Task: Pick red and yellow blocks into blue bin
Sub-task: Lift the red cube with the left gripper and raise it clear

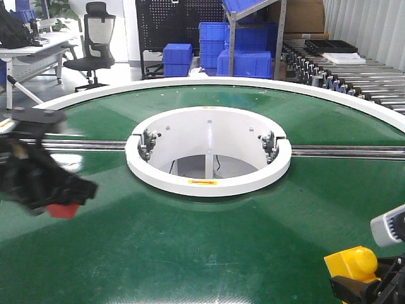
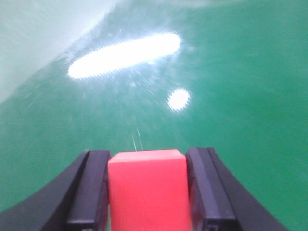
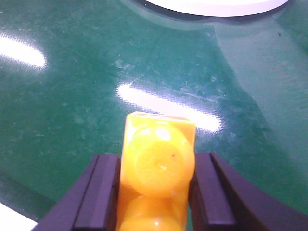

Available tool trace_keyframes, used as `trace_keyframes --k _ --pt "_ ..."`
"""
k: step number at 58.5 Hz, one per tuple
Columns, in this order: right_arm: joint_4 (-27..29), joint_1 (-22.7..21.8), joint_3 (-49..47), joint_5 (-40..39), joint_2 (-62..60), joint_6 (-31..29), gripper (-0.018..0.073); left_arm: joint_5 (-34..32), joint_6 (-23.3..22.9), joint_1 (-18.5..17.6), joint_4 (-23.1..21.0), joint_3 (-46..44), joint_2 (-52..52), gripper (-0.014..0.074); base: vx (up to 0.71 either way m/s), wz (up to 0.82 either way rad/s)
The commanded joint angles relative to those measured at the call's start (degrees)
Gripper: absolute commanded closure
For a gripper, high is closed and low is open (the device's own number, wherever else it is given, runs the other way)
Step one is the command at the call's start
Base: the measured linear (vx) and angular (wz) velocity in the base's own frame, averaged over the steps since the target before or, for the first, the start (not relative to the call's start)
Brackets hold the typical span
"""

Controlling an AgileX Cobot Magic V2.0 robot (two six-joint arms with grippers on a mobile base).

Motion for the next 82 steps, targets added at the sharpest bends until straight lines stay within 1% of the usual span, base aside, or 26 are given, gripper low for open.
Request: trace_keyframes --k 1,9,20,31,40,82 --pt "-0.55 0.08 -1.56 -4.61 -0.75 -0.42 0.0305 -5.76 0.38 -0.49 -1.07 4.41 -9.19 0.0356 0.00 0.00" --pt "-0.55 0.08 -1.56 -4.61 -0.75 -0.42 0.0305 -9.22 1.09 -0.49 -1.29 13.54 -19.16 0.0356 0.00 0.00" --pt "-0.55 0.08 -1.56 -4.61 -0.75 -0.42 0.0305 -9.47 1.09 -0.49 -2.40 23.12 -29.67 0.0356 0.00 0.00" --pt "-0.55 0.08 -1.56 -4.61 -0.75 -0.42 0.0305 -9.76 1.09 -0.49 -2.28 29.11 -36.10 0.0356 0.00 0.00" --pt "-0.55 0.08 -1.56 -4.61 -0.75 -0.42 0.0305 -8.74 1.09 -0.49 -2.28 30.06 -38.43 0.0356 0.00 0.00" --pt "-0.55 0.08 -1.56 -4.61 -0.75 -0.42 0.0305 -8.53 1.09 -0.49 -2.28 30.06 -38.44 0.0356 0.00 0.00"
